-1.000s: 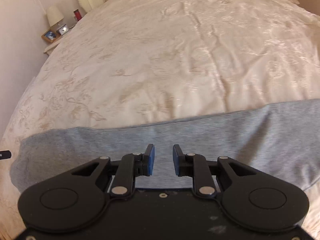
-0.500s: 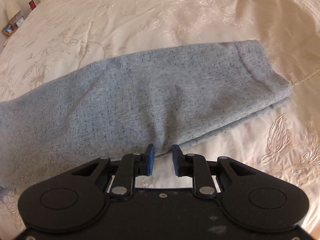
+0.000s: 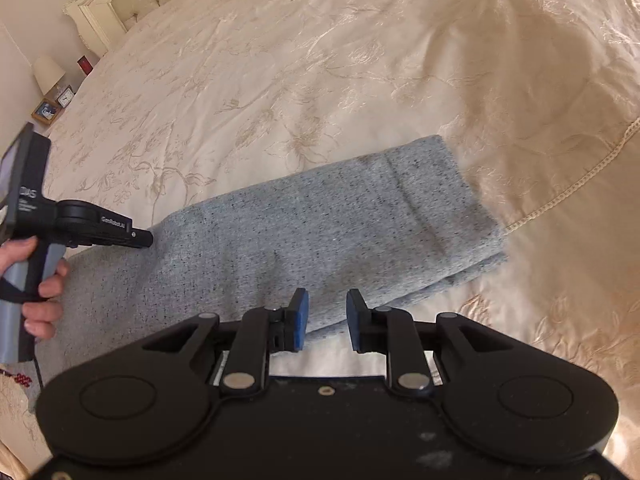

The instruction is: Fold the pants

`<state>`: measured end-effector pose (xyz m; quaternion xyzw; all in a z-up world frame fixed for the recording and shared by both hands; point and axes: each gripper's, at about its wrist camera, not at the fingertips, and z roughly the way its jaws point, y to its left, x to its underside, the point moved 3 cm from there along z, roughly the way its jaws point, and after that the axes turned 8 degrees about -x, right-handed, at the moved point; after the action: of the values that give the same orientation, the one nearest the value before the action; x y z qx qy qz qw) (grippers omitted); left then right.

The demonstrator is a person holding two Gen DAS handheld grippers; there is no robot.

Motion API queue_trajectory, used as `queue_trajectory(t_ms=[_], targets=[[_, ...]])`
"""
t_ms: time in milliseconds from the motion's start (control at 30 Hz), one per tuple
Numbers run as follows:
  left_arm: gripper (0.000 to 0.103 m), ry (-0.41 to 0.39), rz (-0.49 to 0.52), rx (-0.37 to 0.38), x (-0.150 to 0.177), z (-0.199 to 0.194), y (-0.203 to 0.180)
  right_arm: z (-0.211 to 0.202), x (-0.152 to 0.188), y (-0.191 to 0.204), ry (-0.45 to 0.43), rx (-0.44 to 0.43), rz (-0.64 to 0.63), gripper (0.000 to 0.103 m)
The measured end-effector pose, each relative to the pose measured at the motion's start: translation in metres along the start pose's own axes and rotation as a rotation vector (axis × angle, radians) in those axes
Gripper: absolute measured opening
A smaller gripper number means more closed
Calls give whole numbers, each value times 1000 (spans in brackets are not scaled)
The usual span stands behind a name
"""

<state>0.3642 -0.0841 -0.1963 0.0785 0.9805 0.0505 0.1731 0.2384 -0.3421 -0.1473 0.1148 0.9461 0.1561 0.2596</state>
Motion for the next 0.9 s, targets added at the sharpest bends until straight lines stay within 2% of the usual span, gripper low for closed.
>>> queue_trajectory(t_ms=[67, 133, 167, 200, 267, 367, 533, 667, 767, 900], targets=[[20, 36, -26, -24, -8, 16, 3, -5, -2, -17, -5, -1, 39, 25], [20, 17, -49, -51, -17, 20, 7, -11, -5, -36, -9, -10, 104, 27], [20, 28, -46, -84, -21, 22, 9, -12, -6, -46, -12, -18, 143, 29], [20, 42, -51, -84, -24, 23, 12, -13, -6, -54, -16, -24, 181, 30], [20, 53, -84, -69, -27, 17, 19, -15, -6, -70, -34, -30, 259, 30], [20, 8, -126, -81, -26, -8, 31, -15, -16, -86, -77, -22, 329, 32], [20, -22, -110, -77, -9, -42, 29, 6, -31, -101, -80, 76, 365, 34], [20, -21, -73, -77, 14, -58, 18, 29, -19, -115, -3, 122, 448, 36], [20, 7, -43, -80, 26, -60, 6, 23, -7, -117, -43, 114, 495, 35], [20, 39, -19, -81, 51, -63, 1, 21, 2, -117, -42, 95, 497, 37]])
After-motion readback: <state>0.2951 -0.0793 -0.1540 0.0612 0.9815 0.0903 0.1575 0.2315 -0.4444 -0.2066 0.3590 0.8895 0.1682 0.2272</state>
